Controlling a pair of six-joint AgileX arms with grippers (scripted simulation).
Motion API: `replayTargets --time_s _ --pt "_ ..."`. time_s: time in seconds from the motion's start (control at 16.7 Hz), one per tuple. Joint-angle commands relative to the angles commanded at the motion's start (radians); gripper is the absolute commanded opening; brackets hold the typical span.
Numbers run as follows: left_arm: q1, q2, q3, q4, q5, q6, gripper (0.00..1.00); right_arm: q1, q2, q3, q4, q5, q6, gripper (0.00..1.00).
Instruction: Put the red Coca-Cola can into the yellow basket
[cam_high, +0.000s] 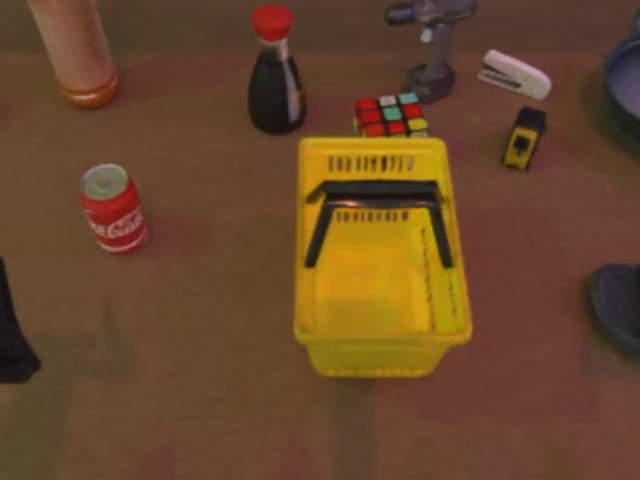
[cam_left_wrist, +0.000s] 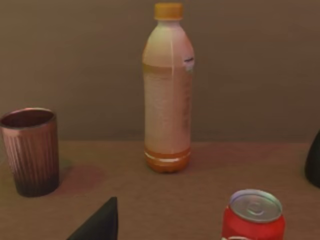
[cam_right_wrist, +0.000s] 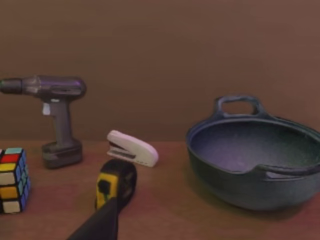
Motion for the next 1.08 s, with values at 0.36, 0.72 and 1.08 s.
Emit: replayTargets --time_s 0.36,0.72,1.08 --pt "-0.017 0.103 0.101 -0.07 0.011 0.04 1.0 0.0 0.0 0.0 0.0 0.0 0.0 1.0" --pt "-0.049 0.56 0.511 -0.335 0.018 0.191 1.0 0.0 0.0 0.0 0.0 0.0 0.0 1.0" --pt "-0.069 1.23 1.073 -0.685 0.007 0.389 1.0 0.0 0.0 0.0 0.0 0.0 0.0 1.0"
